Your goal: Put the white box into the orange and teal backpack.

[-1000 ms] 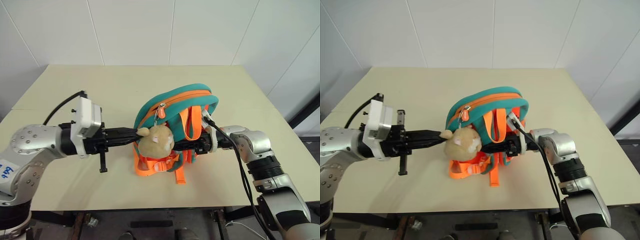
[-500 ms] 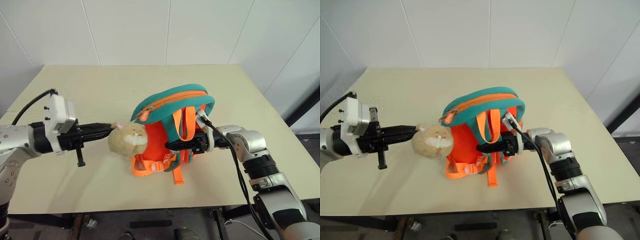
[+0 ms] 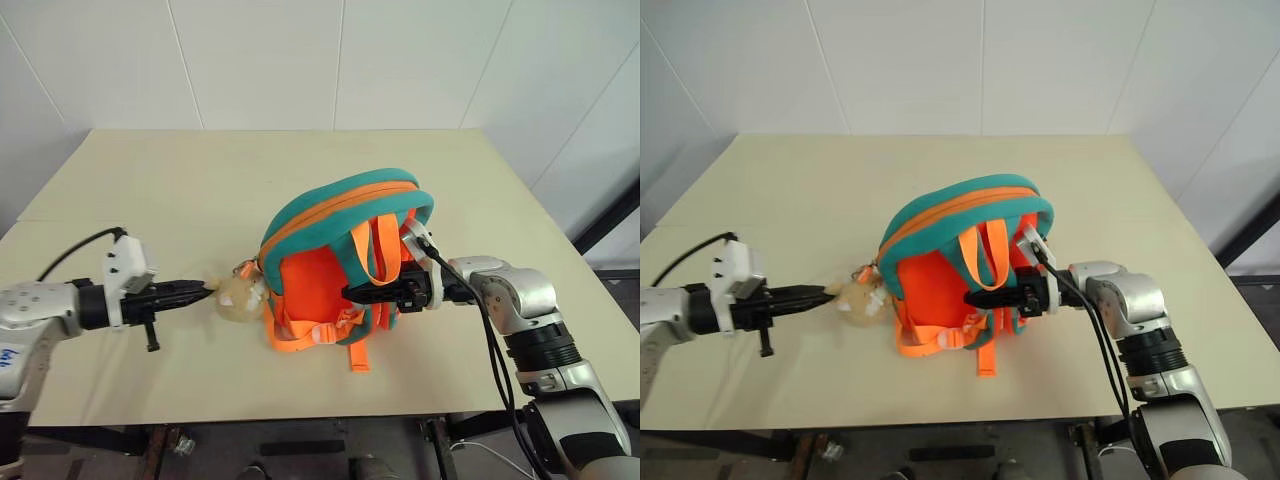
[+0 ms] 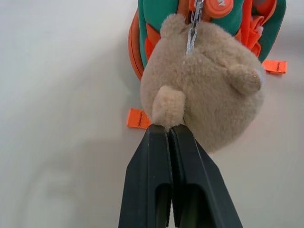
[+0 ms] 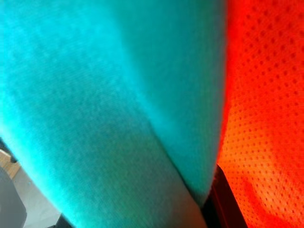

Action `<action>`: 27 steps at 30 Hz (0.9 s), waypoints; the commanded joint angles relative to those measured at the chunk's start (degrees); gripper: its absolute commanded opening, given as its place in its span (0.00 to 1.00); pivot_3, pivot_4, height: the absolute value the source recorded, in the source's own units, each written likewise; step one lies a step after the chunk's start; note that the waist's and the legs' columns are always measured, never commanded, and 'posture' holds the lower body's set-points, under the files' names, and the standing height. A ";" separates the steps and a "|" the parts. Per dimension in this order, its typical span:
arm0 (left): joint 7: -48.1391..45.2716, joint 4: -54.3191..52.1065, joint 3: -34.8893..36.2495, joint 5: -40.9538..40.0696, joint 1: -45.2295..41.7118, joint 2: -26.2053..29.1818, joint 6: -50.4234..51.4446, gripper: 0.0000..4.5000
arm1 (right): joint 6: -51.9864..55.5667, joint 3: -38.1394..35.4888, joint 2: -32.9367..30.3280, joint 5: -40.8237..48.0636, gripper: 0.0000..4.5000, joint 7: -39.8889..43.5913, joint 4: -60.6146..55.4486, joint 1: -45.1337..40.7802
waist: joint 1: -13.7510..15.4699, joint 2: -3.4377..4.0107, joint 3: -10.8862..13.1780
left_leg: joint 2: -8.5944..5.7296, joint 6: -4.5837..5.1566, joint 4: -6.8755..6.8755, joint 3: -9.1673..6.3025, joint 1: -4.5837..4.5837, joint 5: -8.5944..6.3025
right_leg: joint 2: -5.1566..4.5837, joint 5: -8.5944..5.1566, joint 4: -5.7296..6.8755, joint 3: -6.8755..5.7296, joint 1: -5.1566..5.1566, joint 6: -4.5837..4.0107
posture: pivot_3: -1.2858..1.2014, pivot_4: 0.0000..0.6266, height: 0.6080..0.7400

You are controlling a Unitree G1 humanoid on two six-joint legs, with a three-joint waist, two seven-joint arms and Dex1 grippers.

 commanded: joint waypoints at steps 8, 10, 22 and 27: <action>0.29 9.38 -10.57 8.98 -4.31 -7.35 -8.62 0.01 | 2.69 -5.19 0.40 4.22 0.00 -6.42 -4.63 2.03 | 1.47 -0.01 -0.01 | -0.01 0.00 0.17 -0.01 0.00 0.00 | 0.00 0.02 0.05 0.00 0.05 0.03 | 0.52 0.24 1.00; 0.48 8.71 -9.99 8.35 -4.65 -7.64 -8.36 0.01 | 2.16 -5.98 0.73 4.46 0.00 -7.86 -5.27 2.37 | 1.62 -0.01 0.00 | -0.02 0.00 0.21 -0.01 -0.01 0.00 | -0.01 0.02 0.04 0.00 0.08 0.03 | 0.52 0.24 1.00; 0.69 -7.30 2.77 -1.67 3.03 0.37 5.82 0.78 | -0.51 -13.47 -10.27 6.98 0.73 -10.08 -23.62 12.95 | 1.35 0.00 0.00 | 0.00 0.01 0.00 -0.02 -0.04 -0.01 | -0.01 0.00 -0.05 0.00 0.00 0.03 | 0.52 0.24 1.00; 1.94 -11.80 5.98 -3.00 8.78 0.44 8.18 1.00 | -4.16 -18.58 -16.60 6.46 0.99 -9.04 -24.34 20.29 | 1.40 -0.01 0.00 | 0.00 0.02 -0.05 0.01 -0.02 -0.01 | -0.03 -0.02 -0.14 0.00 0.03 0.00 | 0.52 0.24 1.00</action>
